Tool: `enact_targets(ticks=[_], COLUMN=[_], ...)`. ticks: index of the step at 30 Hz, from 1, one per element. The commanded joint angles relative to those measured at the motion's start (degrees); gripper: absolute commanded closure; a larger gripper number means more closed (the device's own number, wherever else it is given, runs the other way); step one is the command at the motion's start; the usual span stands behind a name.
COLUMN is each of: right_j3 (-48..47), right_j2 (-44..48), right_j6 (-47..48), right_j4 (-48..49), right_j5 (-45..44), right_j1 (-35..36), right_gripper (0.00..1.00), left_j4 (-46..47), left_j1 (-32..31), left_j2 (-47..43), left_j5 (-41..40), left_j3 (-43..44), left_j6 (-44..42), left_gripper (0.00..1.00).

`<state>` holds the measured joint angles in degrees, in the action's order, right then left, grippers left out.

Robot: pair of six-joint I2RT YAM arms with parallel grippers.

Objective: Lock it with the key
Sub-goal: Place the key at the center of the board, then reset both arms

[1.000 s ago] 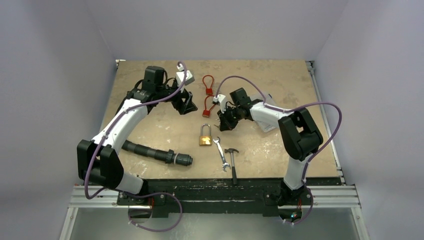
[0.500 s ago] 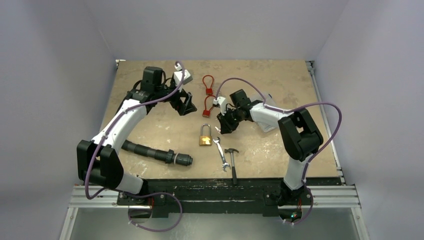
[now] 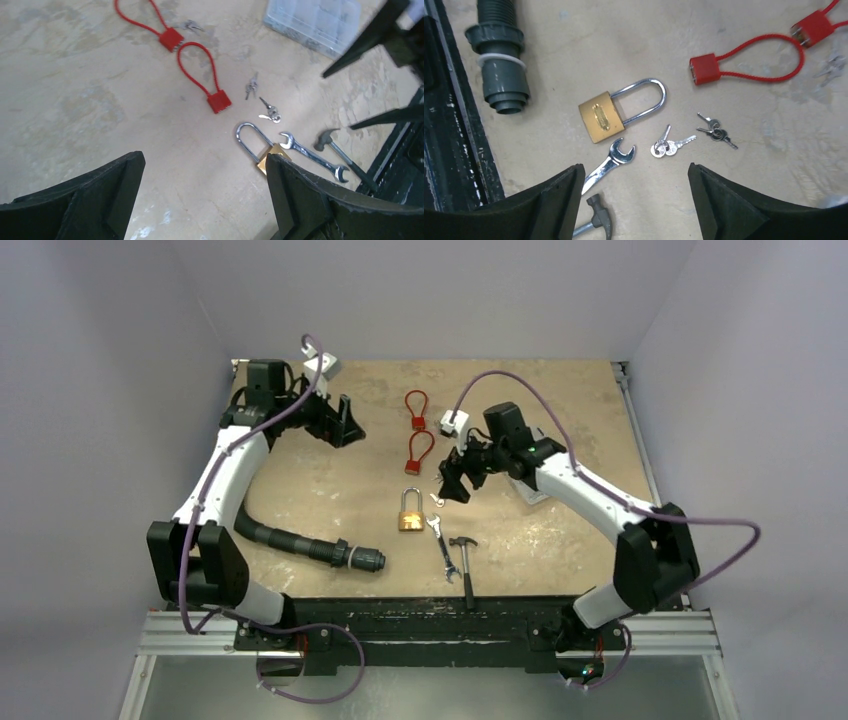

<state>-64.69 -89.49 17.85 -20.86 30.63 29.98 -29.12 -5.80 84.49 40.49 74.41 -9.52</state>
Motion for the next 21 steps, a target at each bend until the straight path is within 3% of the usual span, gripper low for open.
enact_targets(ticks=[1, 3, 10, 15, 21], right_j3=[2.0, 2.9, 5.1, 6.6, 10.5], right_j2=[8.6, 12.6, 21.1, 21.6, 20.0], right_j6=[-1.3, -2.7, -9.1, -13.6, -14.2], right_j4=[1.0, 1.5, 2.3, 1.7, 2.8], right_j5=[2.6, 2.8, 0.9, -0.8, -1.4], right_j1=[-2.6, -4.7, -15.3, -26.1, -35.3], right_gripper=[0.10, 0.01, 0.01, 0.01, 0.01], left_j4=[-5.9, -7.4, -14.4, -14.2, -11.9], left_j1=[5.5, 9.6, 14.6, 15.8, 15.9], left_j2=[1.9, 2.7, 8.0, 9.7, 9.4], left_j5=[0.8, 0.9, -12.0, -21.5, -23.2], left_j3=[5.8, 6.5, 11.7, 9.2, 4.2], left_j6=[2.5, 2.5, 1.4, -1.0, -0.9], left_gripper=[0.00, 0.00, 0.00, 0.00, 0.00])
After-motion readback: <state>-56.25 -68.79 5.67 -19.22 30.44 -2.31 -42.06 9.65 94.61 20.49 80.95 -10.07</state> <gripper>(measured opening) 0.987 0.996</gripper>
